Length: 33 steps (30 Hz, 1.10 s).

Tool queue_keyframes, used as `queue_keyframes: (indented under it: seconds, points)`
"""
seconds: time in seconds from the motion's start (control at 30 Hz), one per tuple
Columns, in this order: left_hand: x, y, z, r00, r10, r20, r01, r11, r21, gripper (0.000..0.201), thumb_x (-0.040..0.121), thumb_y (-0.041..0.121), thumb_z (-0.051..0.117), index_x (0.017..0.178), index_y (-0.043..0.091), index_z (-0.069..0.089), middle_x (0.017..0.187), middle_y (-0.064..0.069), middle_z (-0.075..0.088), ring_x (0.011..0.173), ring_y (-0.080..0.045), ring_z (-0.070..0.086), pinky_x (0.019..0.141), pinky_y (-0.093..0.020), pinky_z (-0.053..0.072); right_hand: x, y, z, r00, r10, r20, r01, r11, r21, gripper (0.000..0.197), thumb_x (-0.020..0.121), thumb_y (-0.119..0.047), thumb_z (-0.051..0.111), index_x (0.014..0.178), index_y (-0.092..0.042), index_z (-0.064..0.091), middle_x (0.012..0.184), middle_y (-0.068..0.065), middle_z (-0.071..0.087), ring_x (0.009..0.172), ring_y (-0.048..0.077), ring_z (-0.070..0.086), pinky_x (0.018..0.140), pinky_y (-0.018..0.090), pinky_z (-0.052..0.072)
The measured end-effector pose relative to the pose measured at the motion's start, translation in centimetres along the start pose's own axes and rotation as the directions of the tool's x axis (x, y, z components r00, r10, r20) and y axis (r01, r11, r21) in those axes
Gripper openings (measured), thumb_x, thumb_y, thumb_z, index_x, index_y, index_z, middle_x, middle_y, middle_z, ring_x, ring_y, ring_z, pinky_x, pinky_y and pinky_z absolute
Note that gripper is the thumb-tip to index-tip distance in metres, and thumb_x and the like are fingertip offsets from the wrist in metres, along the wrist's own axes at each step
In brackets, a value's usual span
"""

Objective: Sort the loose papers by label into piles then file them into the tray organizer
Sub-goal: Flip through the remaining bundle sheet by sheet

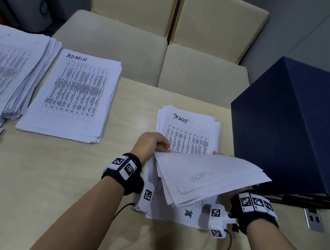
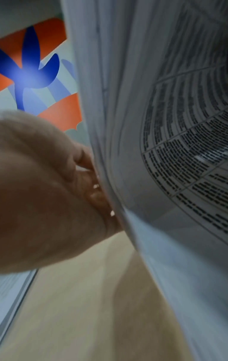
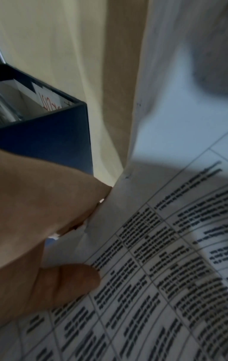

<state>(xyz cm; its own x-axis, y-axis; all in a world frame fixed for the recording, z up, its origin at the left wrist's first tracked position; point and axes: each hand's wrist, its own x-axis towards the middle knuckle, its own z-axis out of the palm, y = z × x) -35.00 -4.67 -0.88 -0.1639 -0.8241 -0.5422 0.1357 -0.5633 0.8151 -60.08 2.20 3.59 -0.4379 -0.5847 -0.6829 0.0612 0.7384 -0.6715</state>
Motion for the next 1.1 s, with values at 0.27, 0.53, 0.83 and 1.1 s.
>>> queue_keyframes:
  seconds: [0.27, 0.53, 0.83, 1.1]
  points:
    - [2.3, -0.7, -1.1, 0.978, 0.164, -0.126, 0.027, 0.505, 0.863, 0.019, 0.085, 0.027, 0.072, 0.075, 0.017, 0.059, 0.084, -0.005, 0.066, 0.083, -0.026, 0.063, 0.067, -0.028, 0.043, 0.5, 1.1, 0.3, 0.979, -0.202, 0.038, 0.182, 0.937, 0.298, 0.026, 0.079, -0.021, 0.060, 0.105, -0.017, 0.054, 0.091, 0.006, 0.060, 0.077, 0.022, 0.061, 0.067, 0.028, 0.052]
    - [1.2, -1.0, -2.9, 0.936, 0.340, 0.090, -0.223, 0.376, 0.899, 0.040, 0.095, 0.017, 0.055, 0.058, 0.011, 0.043, 0.058, -0.003, 0.046, 0.063, -0.029, 0.048, 0.058, -0.032, 0.029, -0.3, 1.1, 0.6, 0.957, -0.269, 0.109, 0.214, 0.908, 0.360, 0.029, 0.078, -0.023, 0.078, 0.106, -0.019, 0.072, 0.099, -0.002, 0.068, 0.079, 0.006, 0.069, 0.085, 0.044, 0.055]
    - [-1.1, -0.3, -2.8, 0.927, 0.358, 0.112, -0.375, 0.868, 0.326, 0.026, 0.078, -0.012, 0.072, 0.077, 0.009, 0.056, 0.067, -0.003, 0.061, 0.059, -0.009, 0.057, 0.060, -0.020, 0.047, -0.5, 0.1, 0.8, 0.977, -0.072, 0.202, -0.030, 0.887, 0.461, 0.026, 0.107, -0.029, 0.041, 0.108, -0.027, 0.067, 0.096, -0.006, 0.075, 0.078, 0.015, 0.069, 0.069, 0.033, 0.050]
    - [-1.2, 0.6, -2.3, 0.960, 0.277, -0.045, -0.254, 0.924, 0.285, 0.027, 0.095, 0.032, 0.065, 0.074, 0.015, 0.064, 0.062, 0.018, 0.059, 0.053, -0.002, 0.051, 0.056, -0.017, 0.039, -0.3, -0.3, 1.3, 0.969, -0.046, 0.241, -0.103, 0.815, 0.570, 0.036, 0.105, -0.030, 0.042, 0.098, -0.014, 0.073, 0.088, 0.005, 0.079, 0.089, 0.019, 0.072, 0.073, 0.025, 0.059]
